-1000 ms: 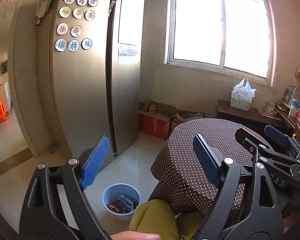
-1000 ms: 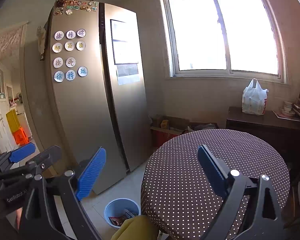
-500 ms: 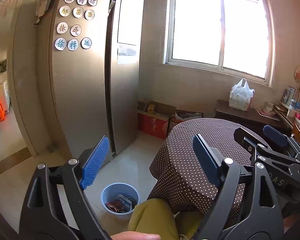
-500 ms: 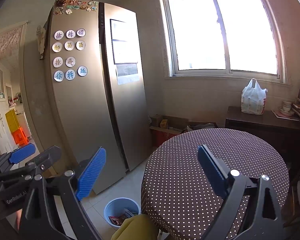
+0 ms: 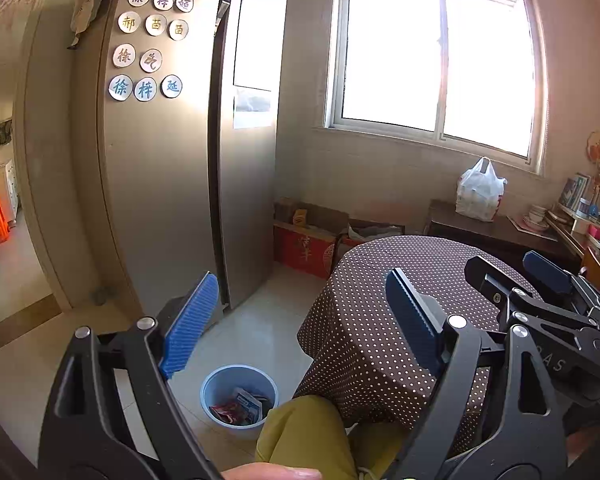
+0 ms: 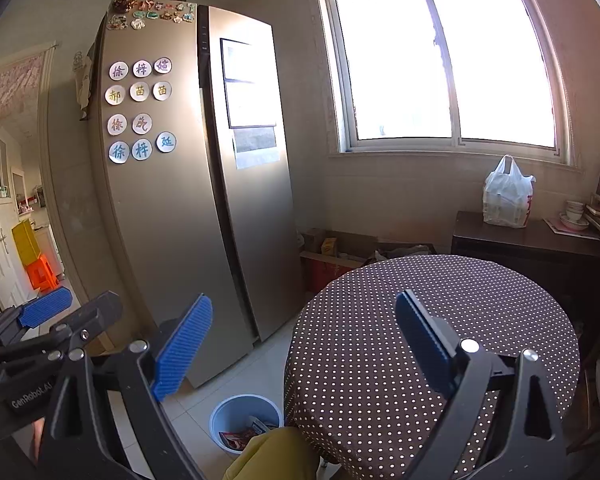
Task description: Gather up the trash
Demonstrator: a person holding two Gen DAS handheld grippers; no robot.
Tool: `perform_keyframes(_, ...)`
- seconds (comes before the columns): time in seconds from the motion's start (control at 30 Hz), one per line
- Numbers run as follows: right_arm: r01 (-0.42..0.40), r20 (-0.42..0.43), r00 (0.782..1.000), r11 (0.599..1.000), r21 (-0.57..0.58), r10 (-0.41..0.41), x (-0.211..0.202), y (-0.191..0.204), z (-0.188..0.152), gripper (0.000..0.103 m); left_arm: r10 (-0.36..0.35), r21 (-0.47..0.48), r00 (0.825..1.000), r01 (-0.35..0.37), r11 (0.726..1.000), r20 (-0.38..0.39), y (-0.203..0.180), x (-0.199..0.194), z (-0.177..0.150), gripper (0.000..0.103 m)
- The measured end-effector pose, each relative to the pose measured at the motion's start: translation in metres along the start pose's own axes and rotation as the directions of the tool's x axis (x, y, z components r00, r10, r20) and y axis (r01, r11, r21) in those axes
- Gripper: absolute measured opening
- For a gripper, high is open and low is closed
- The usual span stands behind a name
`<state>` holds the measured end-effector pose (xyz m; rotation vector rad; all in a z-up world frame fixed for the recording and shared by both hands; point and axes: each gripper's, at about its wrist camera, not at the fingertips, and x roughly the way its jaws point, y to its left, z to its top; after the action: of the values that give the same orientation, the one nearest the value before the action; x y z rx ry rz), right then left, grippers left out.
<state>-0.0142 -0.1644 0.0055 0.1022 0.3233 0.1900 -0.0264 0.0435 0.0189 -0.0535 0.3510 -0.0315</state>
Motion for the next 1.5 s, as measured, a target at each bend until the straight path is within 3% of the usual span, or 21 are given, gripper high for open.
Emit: perform_keyframes(1.5,-0.002,0.020,1.000,1.000,-0.002,0.002,-0.013,0.008,-0.003,0.091,0.002,0.006,1.000,-0.002,1.000,0.020,-0.001,-0.013,-0.004,0.085)
